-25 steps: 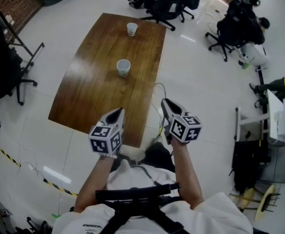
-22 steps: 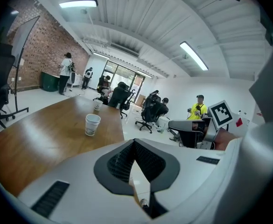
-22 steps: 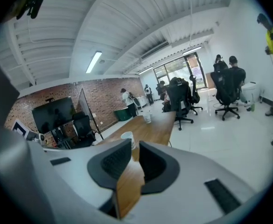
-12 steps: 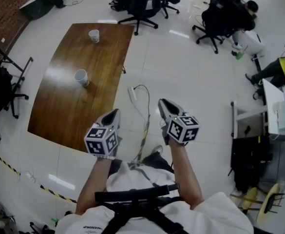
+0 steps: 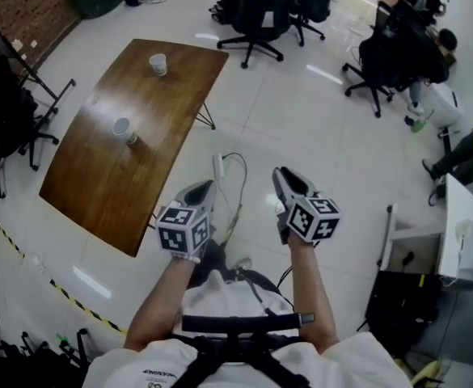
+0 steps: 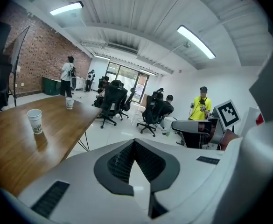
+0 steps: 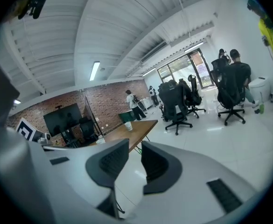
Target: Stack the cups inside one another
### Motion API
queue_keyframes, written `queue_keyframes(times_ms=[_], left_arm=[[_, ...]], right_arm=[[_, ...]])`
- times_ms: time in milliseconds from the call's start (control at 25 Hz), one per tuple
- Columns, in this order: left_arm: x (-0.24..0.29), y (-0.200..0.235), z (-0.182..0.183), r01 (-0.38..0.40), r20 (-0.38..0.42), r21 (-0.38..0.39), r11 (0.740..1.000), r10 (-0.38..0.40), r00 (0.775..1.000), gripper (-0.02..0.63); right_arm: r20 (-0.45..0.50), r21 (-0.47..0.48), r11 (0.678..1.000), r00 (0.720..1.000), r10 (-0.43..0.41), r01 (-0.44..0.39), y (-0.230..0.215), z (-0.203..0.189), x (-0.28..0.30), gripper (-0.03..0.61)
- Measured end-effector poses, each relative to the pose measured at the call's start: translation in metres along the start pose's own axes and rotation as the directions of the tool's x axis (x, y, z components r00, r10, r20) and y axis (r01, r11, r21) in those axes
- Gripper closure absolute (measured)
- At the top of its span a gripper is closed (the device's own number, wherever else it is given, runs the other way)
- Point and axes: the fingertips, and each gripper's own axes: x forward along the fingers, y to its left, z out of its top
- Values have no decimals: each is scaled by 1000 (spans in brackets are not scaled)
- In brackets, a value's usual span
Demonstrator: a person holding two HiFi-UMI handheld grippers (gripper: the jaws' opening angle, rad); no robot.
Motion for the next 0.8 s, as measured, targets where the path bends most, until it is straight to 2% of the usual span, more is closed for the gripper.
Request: queue_keyframes(times_ms=[240, 440, 720, 800], left_arm=[[43, 5, 26, -43, 18, -28, 999, 43, 999, 621], [95, 28, 59, -66, 45, -54, 996, 68, 997, 621], [136, 93, 113, -126, 67, -86, 988, 132, 989, 621], [139, 115, 125, -152, 79, -104, 983, 161, 984, 621]], right_arm=[[-32, -33, 998, 998, 54, -55, -21, 29, 31, 469], [-68, -88, 990, 992, 106, -112, -32, 57, 83, 469], [-85, -131, 974, 981, 173, -183, -27, 113, 191, 469], [-94, -153, 967, 977, 191, -203, -19, 125, 224, 444]])
